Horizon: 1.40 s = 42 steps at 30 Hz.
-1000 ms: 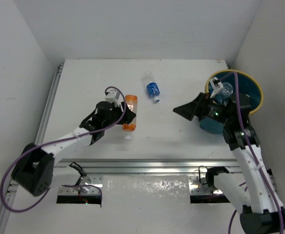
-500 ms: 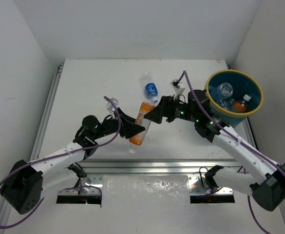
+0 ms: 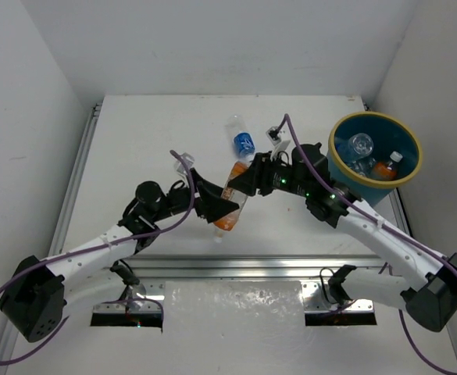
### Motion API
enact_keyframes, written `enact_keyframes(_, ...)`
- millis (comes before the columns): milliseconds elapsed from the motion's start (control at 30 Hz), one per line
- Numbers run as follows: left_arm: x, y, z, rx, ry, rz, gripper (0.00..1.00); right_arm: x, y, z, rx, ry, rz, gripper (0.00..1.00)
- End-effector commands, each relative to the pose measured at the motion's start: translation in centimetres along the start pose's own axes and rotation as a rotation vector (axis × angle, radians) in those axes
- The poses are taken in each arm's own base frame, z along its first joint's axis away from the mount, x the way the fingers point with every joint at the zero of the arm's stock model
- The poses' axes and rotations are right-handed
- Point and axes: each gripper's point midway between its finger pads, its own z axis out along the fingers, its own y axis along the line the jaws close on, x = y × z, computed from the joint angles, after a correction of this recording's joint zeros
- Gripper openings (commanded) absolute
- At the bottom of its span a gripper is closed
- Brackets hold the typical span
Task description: Put the plastic bottles in the bin
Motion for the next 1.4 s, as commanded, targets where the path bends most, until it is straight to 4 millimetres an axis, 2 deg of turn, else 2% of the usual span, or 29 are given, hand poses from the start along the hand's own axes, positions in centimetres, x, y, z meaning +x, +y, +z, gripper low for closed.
enact_keyframes(0,-4.8,2.2,0.7,-0.231,-0.108,0.063,1.00,-5.8,-1.1,-3.1,0.204,-0.197,-0.108,0.00)
enact_keyframes(33,-3.2,5.3,-0.3,-0.406,-0.040,0.003,1.00,-8.7,-1.0,-4.8,0.284,-0.274,-0.139,0.00)
enact_keyframes(67,-4.2,8.1,-1.6,-0.593,-0.084,-0.006,1.00,-9.4,-2.4,-6.5,0.400,-0.293,-0.164,0.00)
enact_keyframes(100,-3.6,9.2,-2.9,-0.716,-0.022,-0.037,1.00,-13.7,-2.5,-10.1,0.546,-0.440,-0.223,0.00)
enact_keyframes(133,-3.8,10.0,-3.7,-0.784,-0.025,-0.034,1.00,-15.5,-3.0,-12.3,0.635,-0.494,-0.247,0.00)
enact_keyframes(167,-3.9,10.1,-4.3,-0.813,-0.022,-0.028,1.00,-16.8,-3.2,-14.4,0.720,-0.526,-0.273,0.00)
enact_keyframes(200,-3.3,10.5,-5.1,-0.847,-0.013,-0.030,1.00,-18.8,-4.6,-17.7,0.910,-0.596,-0.316,0.00)
enact_keyframes(233,-3.8,9.7,-5.5,-0.826,-0.036,-0.028,1.00,-21.2,-3.6,-20.6,0.993,-0.680,-0.330,0.00)
enact_keyframes(267,-2.5,9.5,-5.6,-0.797,-0.012,-0.045,1.00,-23.4,-3.1,-23.3,1.112,-0.736,-0.434,0.00)
enact_keyframes(300,-3.0,8.5,-5.6,-0.752,-0.043,-0.036,1.00,-24.0,-4.2,-26.5,1.322,-0.783,-0.446,0.00)
enact_keyframes(333,-1.8,8.5,-5.8,-0.729,-0.021,-0.050,1.00,-27.2,-2.0,-29.2,1.325,-1.014,-0.423,0.00)
enact_keyframes(367,-1.7,8.3,-5.7,-0.709,-0.029,-0.048,1.00,-27.7,-2.0,-30.7,1.471,-0.955,-0.567,0.00)
enact_keyframes(467,0.0,8.3,-5.8,-0.683,0.028,-0.063,1.00,-30.4,-0.3,-36.6,1.682,-1.101,-0.614,0.00)
enact_keyframes(567,1.0,8.7,-5.8,-0.682,0.045,-0.082,1.00,-32.2,-2.9,-37.7,1.852,-1.043,-0.676,0.00)
enact_keyframes(600,1.2,8.7,-5.7,-0.674,0.046,-0.085,1.00,-32.6,-5.2,-37.1,1.917,-0.941,-0.698,0.00)
enact_keyframes(667,1.3,8.4,-5.6,-0.655,0.050,-0.089,1.00,-32.4,-7.8,-35.9,1.920,-0.883,-0.674,0.00)
enact_keyframes(700,1.3,8.4,-5.5,-0.655,0.054,-0.087,1.00,-31.6,-10.0,-34.9,1.934,-0.748,-0.685,0.00)
enact_keyframes(767,0.8,8.3,-5.5,-0.660,0.054,-0.076,1.00,-30.4,-12.3,-33.1,1.818,-0.767,-0.579,0.00)
enact_keyframes(800,0.5,8.1,-5.5,-0.656,0.050,-0.074,1.00,-28.2,-14.6,-32.3,1.808,-0.602,-0.557,0.00)
enact_keyframes(833,0.4,7.8,-5.4,-0.651,0.048,-0.067,1.00,-27.5,-15.1,-31.8,1.730,-0.680,-0.453,0.00)
enact_keyframes(867,0.2,7.7,-5.6,-0.649,0.042,-0.065,1.00,-26.7,-16.0,-31.3,1.697,-0.650,-0.438,0.00)
enact_keyframes(933,0.3,7.8,-5.7,-0.652,0.039,-0.062,1.00,-25.3,-16.6,-31.0,1.682,-0.619,-0.412,0.00)
enact_keyframes(1100,0.7,7.8,-5.7,-0.646,0.041,-0.070,1.00,-21.2,-20.7,-31.5,1.729,-0.497,-0.329,0.02)
enact_keyframes(1133,0.6,7.8,-5.7,-0.642,0.038,-0.070,1.00,-20.7,-20.9,-31.5,1.722,-0.510,-0.303,0.09)
enact_keyframes(1200,0.3,7.7,-5.5,-0.646,0.034,-0.073,1.00,-19.6,-21.0,-31.4,1.705,-0.521,-0.275,0.92)
enact_keyframes(1233,0.2,7.8,-5.5,-0.653,0.036,-0.075,1.00,-19.4,-21.0,-31.4,1.701,-0.519,-0.266,0.99)
enact_keyframes(1300,-0.5,8.3,-5.5,-0.692,0.013,-0.082,1.00,-19.2,-20.5,-31.4,1.679,-0.506,-0.243,0.99)
enact_keyframes(1333,-0.4,8.9,-5.6,-0.731,0.017,-0.094,1.00,-20.1,-19.5,-31.7,1.663,-0.533,-0.238,0.99)
enact_keyframes(1367,-1.2,8.9,-5.3,-0.743,-0.001,-0.099,1.00,-19.5,-19.4,-31.8,1.666,-0.485,-0.224,0.99)
